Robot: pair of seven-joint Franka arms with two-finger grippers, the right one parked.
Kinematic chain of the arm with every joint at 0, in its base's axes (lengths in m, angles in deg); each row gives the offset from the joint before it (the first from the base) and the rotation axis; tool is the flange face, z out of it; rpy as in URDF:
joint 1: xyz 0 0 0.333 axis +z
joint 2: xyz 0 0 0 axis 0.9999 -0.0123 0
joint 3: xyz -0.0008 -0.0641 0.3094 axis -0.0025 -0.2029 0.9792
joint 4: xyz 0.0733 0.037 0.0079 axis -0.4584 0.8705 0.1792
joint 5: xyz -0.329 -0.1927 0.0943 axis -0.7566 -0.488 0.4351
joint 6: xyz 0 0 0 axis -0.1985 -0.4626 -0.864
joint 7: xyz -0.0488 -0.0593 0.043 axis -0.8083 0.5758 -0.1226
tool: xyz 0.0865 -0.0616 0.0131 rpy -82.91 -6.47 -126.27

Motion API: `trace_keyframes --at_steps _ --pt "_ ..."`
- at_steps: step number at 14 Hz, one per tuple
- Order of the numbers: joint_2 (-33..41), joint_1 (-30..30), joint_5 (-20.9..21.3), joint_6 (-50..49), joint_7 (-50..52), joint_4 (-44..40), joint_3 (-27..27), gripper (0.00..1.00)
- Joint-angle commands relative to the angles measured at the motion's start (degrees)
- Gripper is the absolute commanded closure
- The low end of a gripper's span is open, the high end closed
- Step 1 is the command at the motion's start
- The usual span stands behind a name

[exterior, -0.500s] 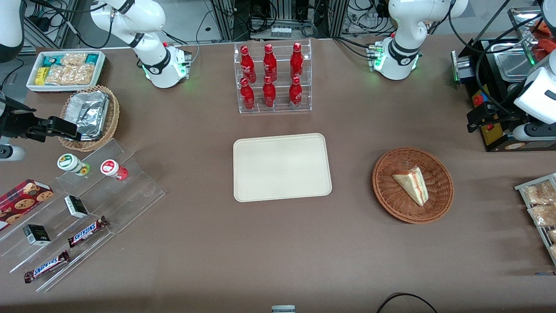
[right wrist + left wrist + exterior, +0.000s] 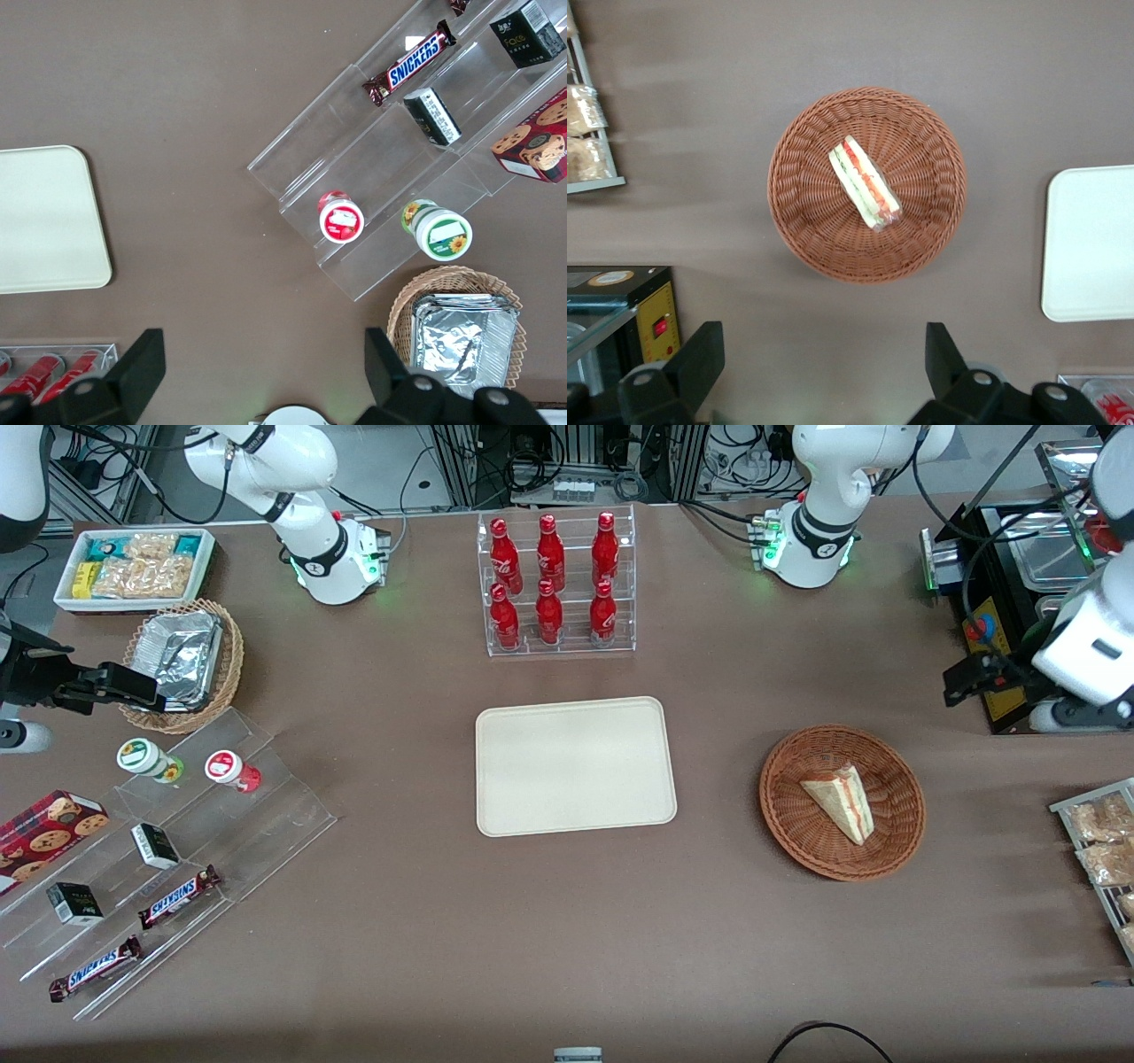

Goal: Place sandwich from basket to tray
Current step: 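Move the left gripper over the wrapped sandwich in the wicker basket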

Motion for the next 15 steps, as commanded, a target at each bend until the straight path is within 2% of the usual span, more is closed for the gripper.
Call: trace_keyframes --at_steps 1,6,9,15 --pt "-2.2 -0.1 0.2 5.6 2.8 3.1 -0.1 0.0" --pt "-2.0 -0.2 0.5 18.3 13.9 14.7 -0.1 0.0" --pt "-2.0 -0.5 0.5 30.1 23.8 23.6 -0.3 0.0" --pt "-2.7 -0.5 0.5 44.4 30.6 34.3 -0.4 0.0"
